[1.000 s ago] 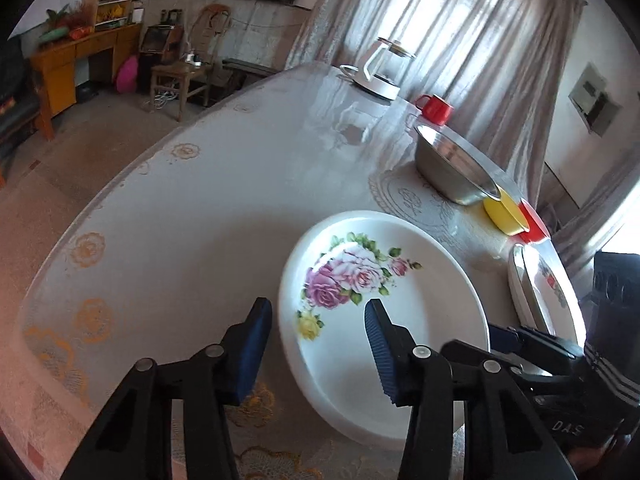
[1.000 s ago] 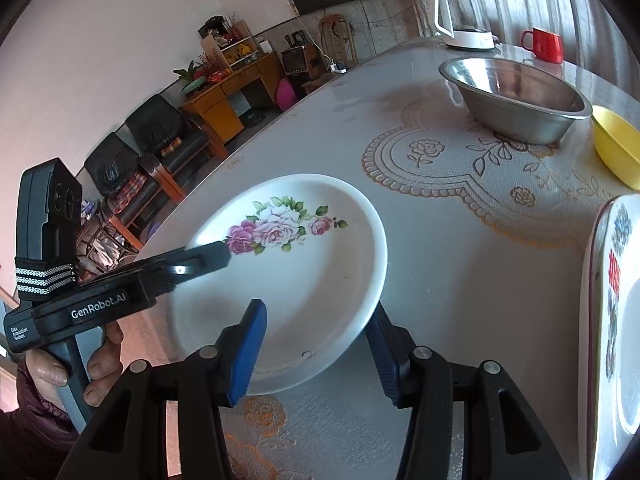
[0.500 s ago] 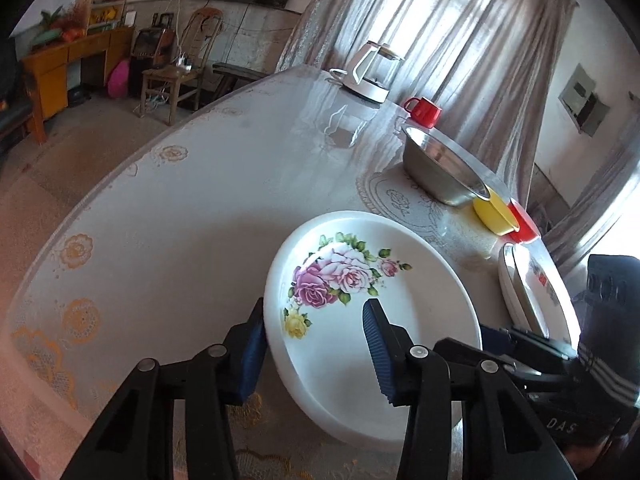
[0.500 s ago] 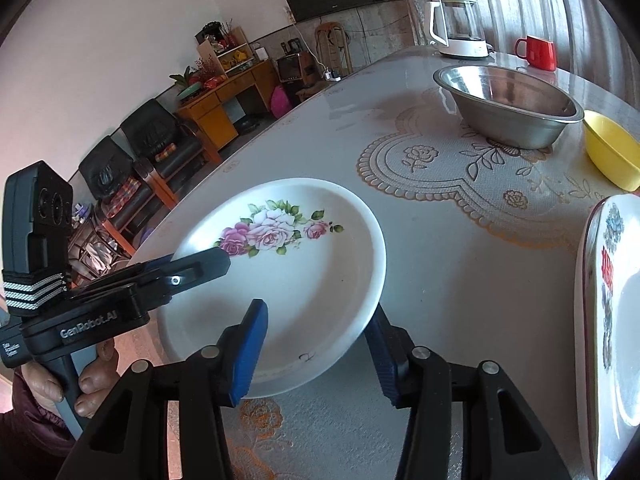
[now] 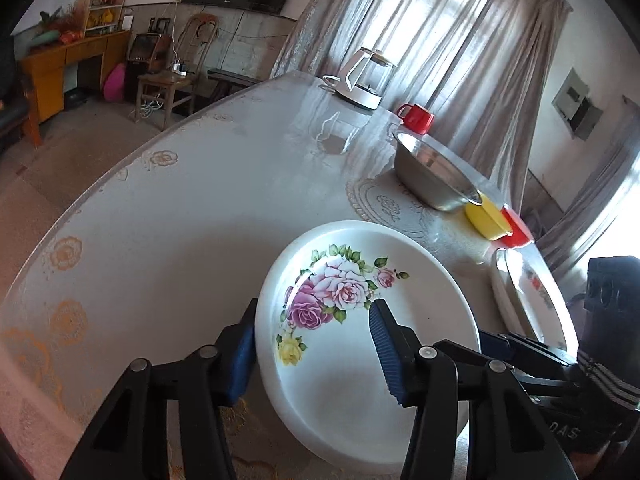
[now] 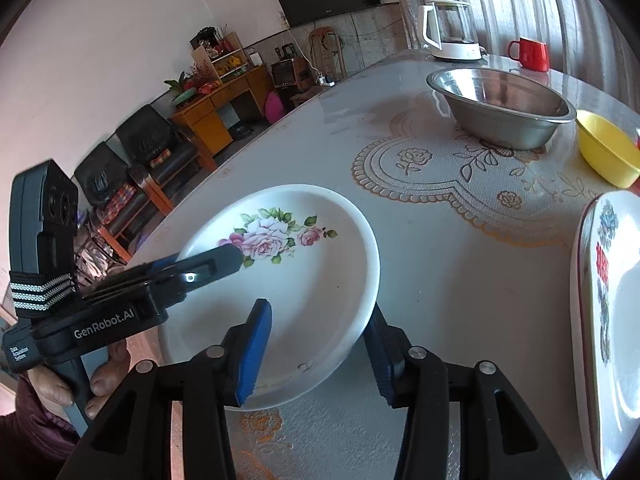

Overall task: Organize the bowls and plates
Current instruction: 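Lift the pink-rose plate with both tools and carry it toward the plate stack, then lower the pink-rose plate onto the double-happiness plate with both tools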

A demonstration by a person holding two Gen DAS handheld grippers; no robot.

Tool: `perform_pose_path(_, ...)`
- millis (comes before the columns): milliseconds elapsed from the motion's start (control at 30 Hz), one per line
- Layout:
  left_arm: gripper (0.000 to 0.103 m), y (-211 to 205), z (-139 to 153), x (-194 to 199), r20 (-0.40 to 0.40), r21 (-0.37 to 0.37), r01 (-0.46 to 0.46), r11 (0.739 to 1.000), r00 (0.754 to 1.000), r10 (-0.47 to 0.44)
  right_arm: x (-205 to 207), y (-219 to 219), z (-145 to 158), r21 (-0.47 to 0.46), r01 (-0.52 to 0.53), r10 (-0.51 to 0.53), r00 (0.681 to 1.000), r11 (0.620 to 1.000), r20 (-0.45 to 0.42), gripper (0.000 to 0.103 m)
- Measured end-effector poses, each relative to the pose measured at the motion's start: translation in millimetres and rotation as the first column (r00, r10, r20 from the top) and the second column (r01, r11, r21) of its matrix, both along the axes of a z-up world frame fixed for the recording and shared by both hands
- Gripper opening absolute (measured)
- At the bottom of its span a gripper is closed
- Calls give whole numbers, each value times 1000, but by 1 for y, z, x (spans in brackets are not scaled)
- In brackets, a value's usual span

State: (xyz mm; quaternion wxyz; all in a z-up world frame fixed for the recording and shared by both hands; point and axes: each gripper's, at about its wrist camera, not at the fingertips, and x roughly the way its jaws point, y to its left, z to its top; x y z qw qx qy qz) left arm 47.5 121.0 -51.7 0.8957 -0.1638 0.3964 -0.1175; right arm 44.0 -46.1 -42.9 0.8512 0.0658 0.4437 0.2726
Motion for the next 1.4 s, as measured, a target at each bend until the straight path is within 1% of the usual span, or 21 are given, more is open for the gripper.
perform_pose_path(100, 52, -3, 1, -2, 0, -1, -5, 1000, 1000, 5, -3, -3, 4, 16, 7, -7, 1000, 1000, 8, 47)
perform_pose_path(233, 52, -6, 0, 1, -21, -29, -19, 999, 1000, 18, -4, -6, 8, 20, 26, -26, 1000, 999, 16, 47)
perform_pose_path(300, 51, -13, -1, 2, -18, 3, -24, 1000, 1000, 24, -2, -7, 6, 1, 32, -32, 999, 999, 7, 47)
perform_pose_path(367, 51, -23, 0, 2, -13, 82, -28, 996, 999, 29, 1, -2, -2, -51, 31, -32, 999, 998, -24, 46)
perform_pose_path(400, 51, -24, -1, 2, -14, 98, -26, 995, 1000, 28, 0, -2, -1, -54, 38, -38, 999, 998, -2, 46)
perform_pose_path(500, 52, -18, -2, 0, -14, 73, -16, 997, 1000, 17, 0, -4, -1, -49, 31, -32, 999, 998, -6, 46)
perform_pose_path(600, 52, -18, -3, -6, -3, 74, -7, 997, 1000, 7, 1, -7, -3, -30, 24, -24, 1000, 999, -6, 46)
perform_pose_path(667, 55, -22, -3, -10, 3, 68, -28, 997, 1000, 28, -1, -6, -2, -30, 24, -24, 1000, 999, -2, 47)
perform_pose_path(733, 55, -23, -3, -11, -5, 47, -44, 998, 999, 44, -1, -7, -2, -26, 41, -41, 999, 999, -7, 47)
perform_pose_path(800, 55, -24, -2, -10, -11, 17, -38, 999, 999, 39, -2, -8, -2, -26, 60, -60, 998, 998, -14, 47)
perform_pose_path(867, 55, -27, -1, -8, -17, 8, -43, 999, 999, 43, -2, -13, -1, -13, 80, -80, 997, 997, -18, 47)
perform_pose_path(933, 55, -32, 2, -7, -9, 1, -45, 999, 999, 45, -1, -17, 1, 4, 99, -99, 995, 995, -21, 47)
perform_pose_path(1067, 55, -41, 15, -4, 25, -10, -37, 999, 999, 37, -5, -26, 10, 15, 137, -137, 991, 990, 0, 47)
perform_pose_path(1267, 55, -60, 30, 5, 64, -16, 10, 1000, 998, -9, -8, -44, 26, 43, 182, -184, 982, 982, 48, 47)
perform_pose_path(1400, 55, -82, 42, 10, 91, -12, 70, 997, 993, -69, -13, -64, 33, 58, 229, -233, 970, 972, 64, 47)
